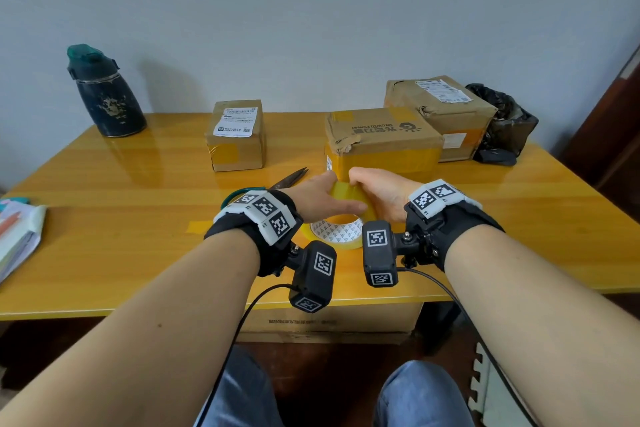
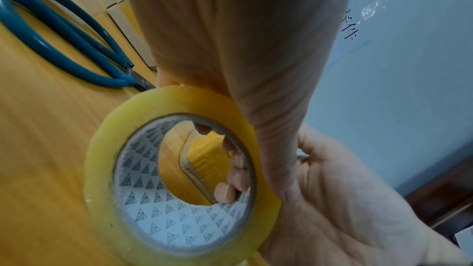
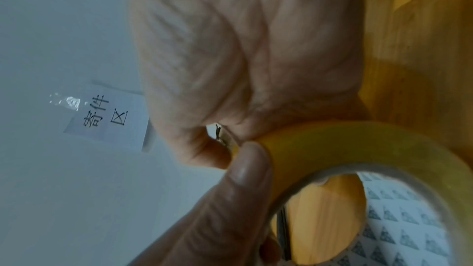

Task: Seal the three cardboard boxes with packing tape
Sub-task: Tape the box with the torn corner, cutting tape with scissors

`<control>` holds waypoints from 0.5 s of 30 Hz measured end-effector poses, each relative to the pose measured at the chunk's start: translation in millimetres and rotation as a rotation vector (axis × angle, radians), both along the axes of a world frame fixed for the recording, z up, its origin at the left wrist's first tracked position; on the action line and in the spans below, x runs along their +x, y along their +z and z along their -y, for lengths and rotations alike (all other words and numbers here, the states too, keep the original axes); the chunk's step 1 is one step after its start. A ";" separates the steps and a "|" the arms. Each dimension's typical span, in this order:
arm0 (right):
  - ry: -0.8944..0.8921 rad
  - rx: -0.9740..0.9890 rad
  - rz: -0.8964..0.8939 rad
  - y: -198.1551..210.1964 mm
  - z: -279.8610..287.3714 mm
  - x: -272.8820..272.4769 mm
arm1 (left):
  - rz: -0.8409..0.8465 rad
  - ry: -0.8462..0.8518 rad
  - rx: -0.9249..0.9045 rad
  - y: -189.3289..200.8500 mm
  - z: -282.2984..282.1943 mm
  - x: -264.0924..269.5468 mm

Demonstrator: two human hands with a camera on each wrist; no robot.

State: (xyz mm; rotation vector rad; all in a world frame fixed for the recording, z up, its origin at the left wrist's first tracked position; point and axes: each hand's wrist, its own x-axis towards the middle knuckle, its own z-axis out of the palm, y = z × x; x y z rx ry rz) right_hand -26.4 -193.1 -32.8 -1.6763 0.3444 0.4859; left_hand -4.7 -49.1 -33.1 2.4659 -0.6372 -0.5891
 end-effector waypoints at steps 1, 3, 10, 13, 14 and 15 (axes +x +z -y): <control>0.004 -0.017 0.002 -0.7 -0.1 0.2 | -0.001 -0.001 0.001 -0.1 0.0 0.3; 0.020 -0.058 0.002 -1.3 0.1 0.6 | -0.004 -0.004 0.001 -0.2 0.4 0.9; 0.003 -0.044 0.000 1.1 -1.3 1.6 | -0.001 -0.003 0.008 -0.6 0.2 1.2; -0.014 -0.045 0.003 1.8 -1.7 0.8 | -0.010 0.000 -0.011 -0.9 0.6 1.4; -0.024 -0.048 0.010 2.4 -1.9 0.2 | -0.014 0.000 -0.016 -1.0 0.8 1.4; -0.038 -0.053 0.012 2.7 -2.1 0.0 | -0.016 0.000 -0.016 -1.0 1.0 1.4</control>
